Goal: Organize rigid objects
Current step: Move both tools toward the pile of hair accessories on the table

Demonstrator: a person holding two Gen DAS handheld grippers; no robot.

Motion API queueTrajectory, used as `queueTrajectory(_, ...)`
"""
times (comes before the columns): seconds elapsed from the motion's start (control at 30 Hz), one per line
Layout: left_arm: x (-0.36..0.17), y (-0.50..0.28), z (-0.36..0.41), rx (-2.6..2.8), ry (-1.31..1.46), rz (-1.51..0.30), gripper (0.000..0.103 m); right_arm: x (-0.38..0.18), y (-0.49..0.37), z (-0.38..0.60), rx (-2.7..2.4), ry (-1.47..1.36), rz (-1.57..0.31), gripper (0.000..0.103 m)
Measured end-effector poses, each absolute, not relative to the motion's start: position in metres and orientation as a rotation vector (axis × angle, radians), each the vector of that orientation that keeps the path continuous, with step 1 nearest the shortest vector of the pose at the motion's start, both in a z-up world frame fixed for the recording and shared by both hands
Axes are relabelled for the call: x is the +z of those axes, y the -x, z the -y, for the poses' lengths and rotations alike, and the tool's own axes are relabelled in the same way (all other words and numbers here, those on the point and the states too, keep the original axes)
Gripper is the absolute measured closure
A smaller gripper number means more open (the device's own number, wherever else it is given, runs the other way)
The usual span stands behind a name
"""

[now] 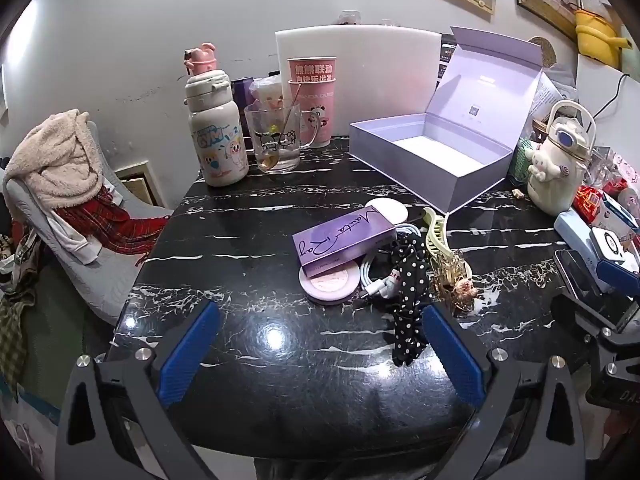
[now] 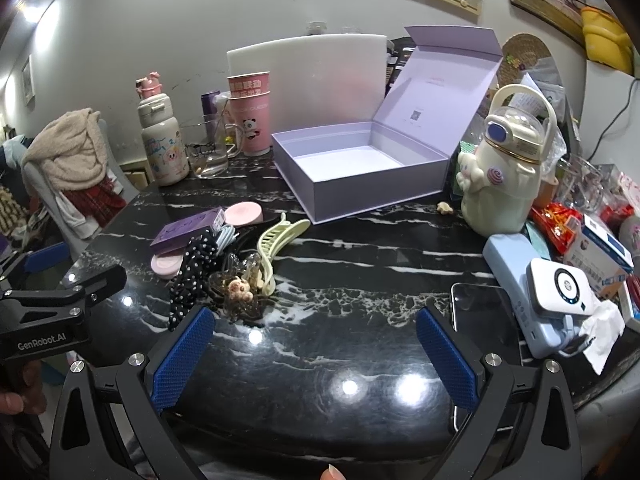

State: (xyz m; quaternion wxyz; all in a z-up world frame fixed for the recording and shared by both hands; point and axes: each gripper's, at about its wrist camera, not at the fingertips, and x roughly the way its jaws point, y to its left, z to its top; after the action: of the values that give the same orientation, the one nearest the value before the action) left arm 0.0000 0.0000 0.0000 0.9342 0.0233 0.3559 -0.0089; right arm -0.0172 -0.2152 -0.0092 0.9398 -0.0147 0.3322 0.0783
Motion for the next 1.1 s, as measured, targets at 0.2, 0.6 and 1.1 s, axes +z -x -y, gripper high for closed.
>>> queueTrajectory(0.2,0.0027,-0.0013,0.0004,-0.022,-0.050,-0.725,0.000,-0.0096,0.0166,0.2156,0.161,0.024,-0.681,0.000)
queueTrajectory(0.6,0.0020,0.0005,0.0010,-0.027,-0.052,-0.728,0.000,-0.0115,0.0167,0.2159,0.176,0.016,-0.689,0.000)
queueTrajectory(1.1,0.0015,0.0024,0.0024,-0.036,-0.039,-0.730,0.000,-0.0112,0.0183,0.2167,0.172,0.022,-0.675,0.000)
